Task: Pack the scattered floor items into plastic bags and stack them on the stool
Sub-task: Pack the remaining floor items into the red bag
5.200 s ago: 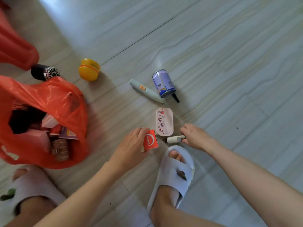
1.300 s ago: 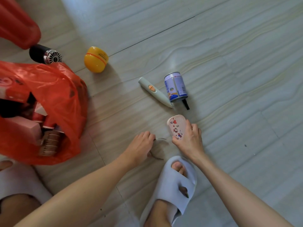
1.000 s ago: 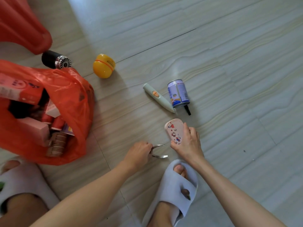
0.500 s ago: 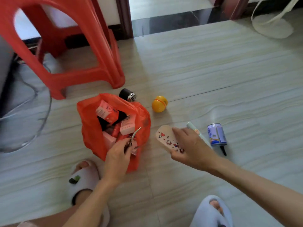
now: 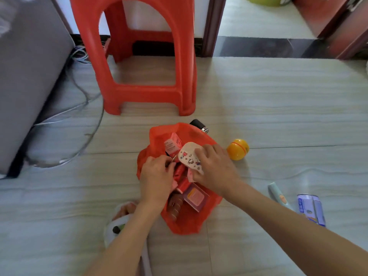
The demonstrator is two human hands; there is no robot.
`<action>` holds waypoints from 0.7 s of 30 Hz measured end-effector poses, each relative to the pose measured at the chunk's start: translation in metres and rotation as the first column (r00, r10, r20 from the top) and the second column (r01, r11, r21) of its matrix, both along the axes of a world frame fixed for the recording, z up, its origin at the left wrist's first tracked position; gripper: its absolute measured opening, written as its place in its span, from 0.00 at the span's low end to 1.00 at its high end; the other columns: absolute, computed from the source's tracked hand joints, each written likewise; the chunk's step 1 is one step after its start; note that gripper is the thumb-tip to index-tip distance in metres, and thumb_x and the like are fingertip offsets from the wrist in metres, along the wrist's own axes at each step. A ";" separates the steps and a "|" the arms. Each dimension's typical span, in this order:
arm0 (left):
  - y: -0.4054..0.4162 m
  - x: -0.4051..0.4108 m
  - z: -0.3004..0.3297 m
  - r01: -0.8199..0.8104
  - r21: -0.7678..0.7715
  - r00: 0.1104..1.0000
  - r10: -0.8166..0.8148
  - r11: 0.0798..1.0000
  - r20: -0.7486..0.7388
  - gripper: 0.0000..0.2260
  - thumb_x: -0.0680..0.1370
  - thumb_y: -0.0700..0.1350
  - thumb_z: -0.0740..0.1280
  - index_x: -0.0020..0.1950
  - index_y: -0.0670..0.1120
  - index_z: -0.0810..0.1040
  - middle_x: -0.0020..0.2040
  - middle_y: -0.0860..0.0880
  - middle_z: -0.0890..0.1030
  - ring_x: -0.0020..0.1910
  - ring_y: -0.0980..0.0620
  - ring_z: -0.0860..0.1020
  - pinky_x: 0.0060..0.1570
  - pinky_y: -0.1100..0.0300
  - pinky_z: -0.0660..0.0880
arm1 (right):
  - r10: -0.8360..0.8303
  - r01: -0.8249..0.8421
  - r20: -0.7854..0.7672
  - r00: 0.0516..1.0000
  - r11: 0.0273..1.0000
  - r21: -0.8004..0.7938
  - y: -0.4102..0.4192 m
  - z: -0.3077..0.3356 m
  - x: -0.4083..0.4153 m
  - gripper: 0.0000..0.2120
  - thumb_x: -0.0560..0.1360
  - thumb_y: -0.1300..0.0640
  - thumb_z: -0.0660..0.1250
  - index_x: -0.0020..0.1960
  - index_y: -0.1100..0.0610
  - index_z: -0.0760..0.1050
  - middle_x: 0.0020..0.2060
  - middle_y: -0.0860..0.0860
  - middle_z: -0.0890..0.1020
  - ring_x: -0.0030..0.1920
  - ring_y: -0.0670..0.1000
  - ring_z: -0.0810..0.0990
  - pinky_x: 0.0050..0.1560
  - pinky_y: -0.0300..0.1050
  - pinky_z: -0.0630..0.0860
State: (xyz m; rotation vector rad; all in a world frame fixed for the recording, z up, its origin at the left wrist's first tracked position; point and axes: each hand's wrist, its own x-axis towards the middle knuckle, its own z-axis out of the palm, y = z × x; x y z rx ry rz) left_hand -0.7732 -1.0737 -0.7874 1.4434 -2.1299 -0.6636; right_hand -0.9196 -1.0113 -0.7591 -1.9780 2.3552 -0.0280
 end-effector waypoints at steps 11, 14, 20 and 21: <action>-0.028 0.009 -0.015 -0.033 -0.174 0.979 0.067 0.984 0.191 0.23 0.68 0.43 0.73 0.61 0.43 0.72 0.56 0.39 0.73 0.55 0.40 0.69 0.51 0.45 0.68 | -0.228 0.223 -0.041 0.973 0.971 -0.088 0.005 -0.025 -0.034 0.27 0.67 0.51 0.72 0.63 0.61 0.72 0.61 0.59 0.76 0.60 0.61 0.75 0.54 0.57 0.75; -0.035 0.006 -0.007 -0.003 0.014 0.996 0.002 1.000 0.084 0.20 0.73 0.43 0.69 0.64 0.41 0.70 0.57 0.40 0.74 0.55 0.41 0.73 0.51 0.48 0.71 | -0.477 0.482 0.184 0.859 0.876 0.024 0.013 -0.027 -0.042 0.15 0.75 0.55 0.63 0.59 0.60 0.70 0.57 0.58 0.75 0.55 0.60 0.75 0.45 0.51 0.72; -0.053 0.014 0.013 -0.061 -0.050 0.998 0.060 0.997 -0.037 0.10 0.74 0.33 0.63 0.54 0.38 0.76 0.51 0.40 0.77 0.49 0.41 0.76 0.50 0.53 0.70 | -0.599 0.609 0.353 0.719 0.788 0.097 0.014 -0.017 -0.061 0.09 0.72 0.65 0.60 0.45 0.64 0.79 0.45 0.64 0.81 0.47 0.64 0.78 0.40 0.45 0.67; -0.055 0.016 0.017 -0.054 -0.061 0.999 0.053 0.997 -0.014 0.09 0.74 0.33 0.63 0.54 0.38 0.76 0.50 0.40 0.76 0.48 0.40 0.76 0.49 0.51 0.71 | -0.597 0.619 0.382 0.706 0.781 0.077 0.015 -0.010 -0.063 0.09 0.72 0.65 0.60 0.45 0.65 0.79 0.44 0.63 0.81 0.47 0.63 0.78 0.41 0.44 0.67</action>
